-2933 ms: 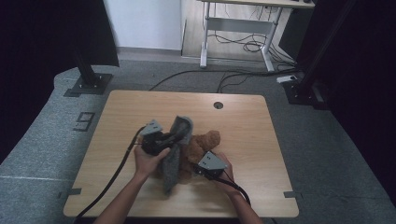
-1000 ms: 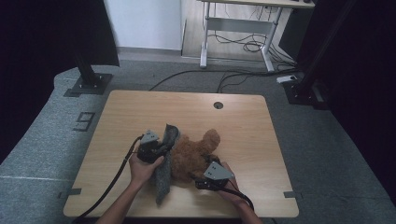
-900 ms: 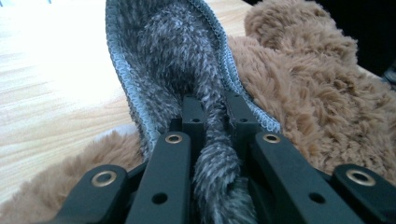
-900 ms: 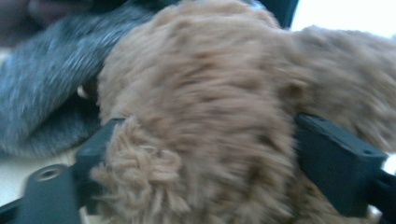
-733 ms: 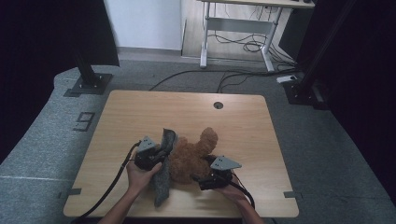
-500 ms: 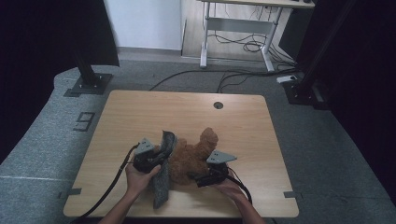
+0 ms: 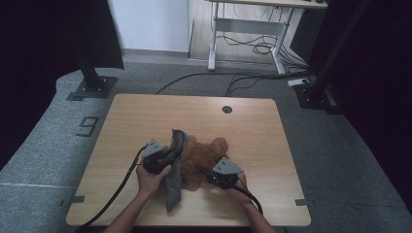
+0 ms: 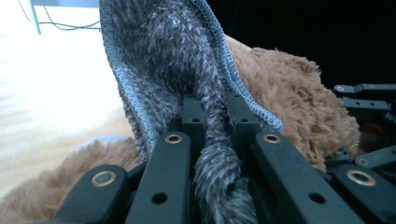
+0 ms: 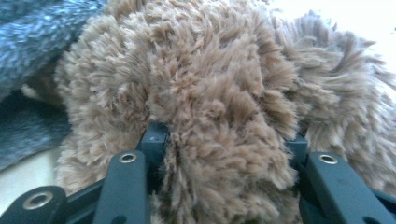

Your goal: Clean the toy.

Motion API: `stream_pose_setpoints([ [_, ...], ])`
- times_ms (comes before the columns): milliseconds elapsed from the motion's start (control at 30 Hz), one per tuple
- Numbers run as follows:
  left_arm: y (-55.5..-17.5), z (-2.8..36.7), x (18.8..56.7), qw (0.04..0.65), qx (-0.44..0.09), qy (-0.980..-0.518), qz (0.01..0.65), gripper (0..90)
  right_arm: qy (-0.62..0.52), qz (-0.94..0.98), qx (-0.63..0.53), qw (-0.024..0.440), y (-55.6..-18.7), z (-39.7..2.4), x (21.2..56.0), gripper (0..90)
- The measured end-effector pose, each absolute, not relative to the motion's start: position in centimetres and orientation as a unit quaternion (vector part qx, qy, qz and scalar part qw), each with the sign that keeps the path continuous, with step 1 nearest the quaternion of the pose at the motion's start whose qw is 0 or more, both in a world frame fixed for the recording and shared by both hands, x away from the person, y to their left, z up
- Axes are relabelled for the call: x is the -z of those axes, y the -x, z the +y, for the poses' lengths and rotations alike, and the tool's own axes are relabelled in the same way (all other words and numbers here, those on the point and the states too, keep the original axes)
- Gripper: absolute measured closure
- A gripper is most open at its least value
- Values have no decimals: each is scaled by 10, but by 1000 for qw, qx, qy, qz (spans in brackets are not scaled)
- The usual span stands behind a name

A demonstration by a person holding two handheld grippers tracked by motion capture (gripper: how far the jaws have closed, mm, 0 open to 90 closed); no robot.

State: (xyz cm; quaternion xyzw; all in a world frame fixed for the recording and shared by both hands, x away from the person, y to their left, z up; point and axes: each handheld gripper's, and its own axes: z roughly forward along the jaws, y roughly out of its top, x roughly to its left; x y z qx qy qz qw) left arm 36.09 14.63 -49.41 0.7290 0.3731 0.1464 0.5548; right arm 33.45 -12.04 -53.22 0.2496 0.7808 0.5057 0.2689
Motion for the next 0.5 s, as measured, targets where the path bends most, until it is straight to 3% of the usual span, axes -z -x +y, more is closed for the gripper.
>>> stream_pose_setpoints([
  [200, -391, 130, 491, 548, -132, -735, 376, 807, -284, 761, -505, 293, -351, -132, 535, 531],
  [500, -365, 131, 462, 561, -107, -738, 359, 801, -251, 773, -499, 301, -333, -130, 539, 537],
])
